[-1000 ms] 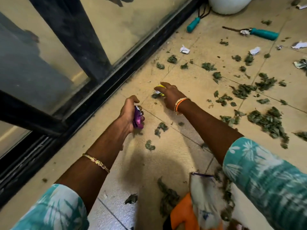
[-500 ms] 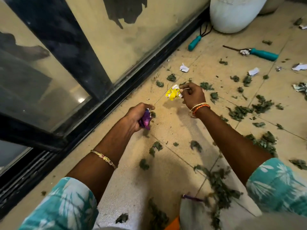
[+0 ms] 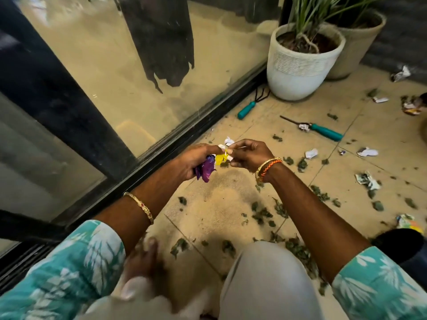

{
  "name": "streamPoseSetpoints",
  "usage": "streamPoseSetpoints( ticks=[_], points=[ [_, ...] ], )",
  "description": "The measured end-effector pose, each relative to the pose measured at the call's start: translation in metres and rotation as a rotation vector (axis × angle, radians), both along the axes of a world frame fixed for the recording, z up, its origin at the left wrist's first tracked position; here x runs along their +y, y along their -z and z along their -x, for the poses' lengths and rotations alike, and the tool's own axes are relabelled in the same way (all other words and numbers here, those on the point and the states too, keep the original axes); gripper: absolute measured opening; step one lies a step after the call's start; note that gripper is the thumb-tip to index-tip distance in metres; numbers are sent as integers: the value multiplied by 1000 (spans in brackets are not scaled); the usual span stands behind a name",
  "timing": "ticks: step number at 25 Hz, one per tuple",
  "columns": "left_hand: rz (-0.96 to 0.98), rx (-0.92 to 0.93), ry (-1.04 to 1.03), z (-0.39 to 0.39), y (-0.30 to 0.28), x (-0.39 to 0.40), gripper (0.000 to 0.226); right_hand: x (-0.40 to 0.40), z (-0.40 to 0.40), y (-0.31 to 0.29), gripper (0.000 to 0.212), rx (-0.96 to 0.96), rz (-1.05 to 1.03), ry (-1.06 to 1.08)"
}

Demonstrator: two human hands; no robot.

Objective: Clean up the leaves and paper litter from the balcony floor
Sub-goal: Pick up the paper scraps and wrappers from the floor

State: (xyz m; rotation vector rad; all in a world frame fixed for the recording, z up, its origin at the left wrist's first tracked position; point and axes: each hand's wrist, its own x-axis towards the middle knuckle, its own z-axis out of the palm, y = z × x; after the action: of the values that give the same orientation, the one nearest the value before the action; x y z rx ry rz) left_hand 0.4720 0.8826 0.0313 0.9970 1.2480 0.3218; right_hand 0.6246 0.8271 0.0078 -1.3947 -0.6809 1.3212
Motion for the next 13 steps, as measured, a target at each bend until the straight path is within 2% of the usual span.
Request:
streamPoseSetpoints(
  ticks=[2, 5, 6, 9, 13],
  points=[
    [-17, -2, -56, -4, 5, 11, 22, 8, -5, 5, 11, -64, 70, 22],
    [104, -94, -91, -11, 22, 33, 7, 35, -21, 27, 16, -193, 168, 125],
    [152, -146, -128, -14, 31, 41, 3, 45, -29, 40, 18, -311, 200, 136],
    [273, -257, -259, -25, 70, 75, 17, 80, -47, 78, 14, -738, 213, 55],
    [305, -138, -245, -32, 129, 115, 14, 138, -46, 132, 36, -982, 109, -130]
  ],
)
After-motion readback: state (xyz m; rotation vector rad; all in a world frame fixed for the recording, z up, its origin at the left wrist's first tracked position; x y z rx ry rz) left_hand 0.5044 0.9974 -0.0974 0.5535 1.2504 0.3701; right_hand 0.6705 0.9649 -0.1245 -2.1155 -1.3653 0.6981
